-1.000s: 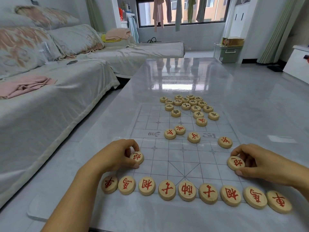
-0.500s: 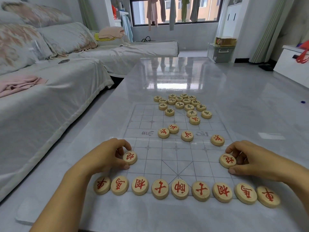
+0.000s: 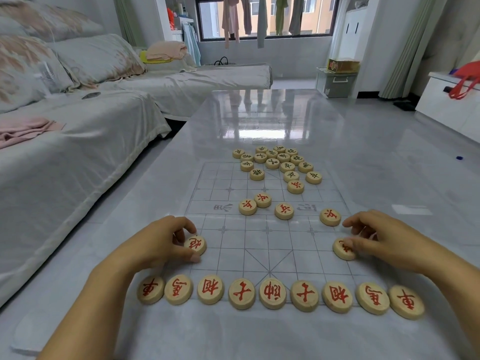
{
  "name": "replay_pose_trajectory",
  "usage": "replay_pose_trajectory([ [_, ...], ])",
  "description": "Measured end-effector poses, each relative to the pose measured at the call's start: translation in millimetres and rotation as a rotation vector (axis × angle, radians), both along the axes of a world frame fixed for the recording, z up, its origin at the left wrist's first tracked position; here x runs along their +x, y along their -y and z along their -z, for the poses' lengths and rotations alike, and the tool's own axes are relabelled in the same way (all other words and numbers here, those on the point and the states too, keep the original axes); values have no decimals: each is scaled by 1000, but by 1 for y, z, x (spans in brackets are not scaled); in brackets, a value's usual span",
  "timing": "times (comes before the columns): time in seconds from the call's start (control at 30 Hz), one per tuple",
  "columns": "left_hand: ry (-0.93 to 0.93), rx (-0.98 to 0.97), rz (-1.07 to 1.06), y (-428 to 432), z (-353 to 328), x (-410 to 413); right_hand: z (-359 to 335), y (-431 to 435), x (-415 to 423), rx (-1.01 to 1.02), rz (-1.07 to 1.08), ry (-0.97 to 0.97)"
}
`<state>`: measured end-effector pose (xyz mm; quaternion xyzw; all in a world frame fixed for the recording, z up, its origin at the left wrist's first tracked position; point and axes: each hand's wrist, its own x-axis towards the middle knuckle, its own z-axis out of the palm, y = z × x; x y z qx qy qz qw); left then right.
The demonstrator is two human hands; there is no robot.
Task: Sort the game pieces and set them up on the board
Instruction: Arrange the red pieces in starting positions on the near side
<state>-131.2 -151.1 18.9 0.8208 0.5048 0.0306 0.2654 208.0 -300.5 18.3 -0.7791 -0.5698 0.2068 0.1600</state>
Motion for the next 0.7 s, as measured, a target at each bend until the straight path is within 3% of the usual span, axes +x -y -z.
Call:
replay_pose_trajectory([
  [0.27,82,130,-50,-3,2,4,2,-4,-1,164,29,-48],
  [0.5,207,310,-52,0,1,12,9,-11,0,58,-140,23],
  [0.7,228,326,-32,2,1,16,8,-11,13,17,-52,136],
])
